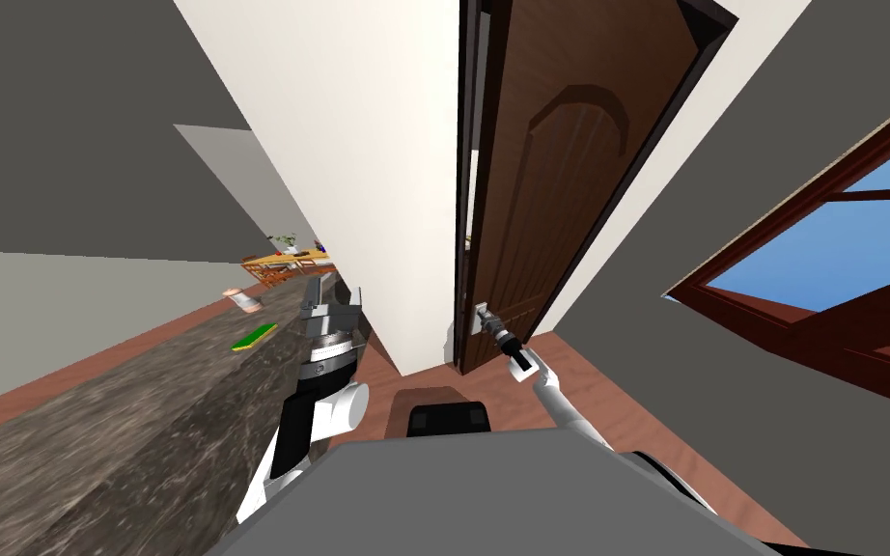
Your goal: Pull the door open
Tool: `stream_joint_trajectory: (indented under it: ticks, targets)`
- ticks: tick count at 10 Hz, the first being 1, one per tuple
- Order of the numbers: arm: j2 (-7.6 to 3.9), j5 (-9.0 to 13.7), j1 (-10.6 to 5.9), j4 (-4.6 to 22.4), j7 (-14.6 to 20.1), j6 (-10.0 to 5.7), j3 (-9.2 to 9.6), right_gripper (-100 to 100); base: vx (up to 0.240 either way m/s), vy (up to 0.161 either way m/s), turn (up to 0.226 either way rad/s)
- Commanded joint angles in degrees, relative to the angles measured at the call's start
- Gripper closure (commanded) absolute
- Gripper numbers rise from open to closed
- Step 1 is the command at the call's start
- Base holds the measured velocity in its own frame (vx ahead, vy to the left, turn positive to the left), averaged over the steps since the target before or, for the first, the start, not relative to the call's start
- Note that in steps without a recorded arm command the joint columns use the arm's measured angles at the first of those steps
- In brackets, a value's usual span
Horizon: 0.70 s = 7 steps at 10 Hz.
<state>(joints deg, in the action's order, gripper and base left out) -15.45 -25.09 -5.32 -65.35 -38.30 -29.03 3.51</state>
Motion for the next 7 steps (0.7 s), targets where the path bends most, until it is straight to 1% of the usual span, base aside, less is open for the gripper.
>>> stream_joint_trajectory:
  ticks: [1, 3, 6, 7]
  targets:
    - [0.76, 2.0, -0.01, 0.0, 1.7, -0.39, 1.21, 100, -0.094, -0.034, 0.027]
    - [0.92, 4.7, -0.04, -0.1, 3.8, -0.42, 1.94, 100, -0.091, -0.054, 0.079]
    - [1.20, 9.4, -0.09, -0.5, 7.6, -0.46, 3.21, 100, -0.090, -0.067, 0.077]
    - [1.20, 9.4, -0.09, -0.5, 7.6, -0.46, 3.21, 100, -0.057, -0.034, 0.011]
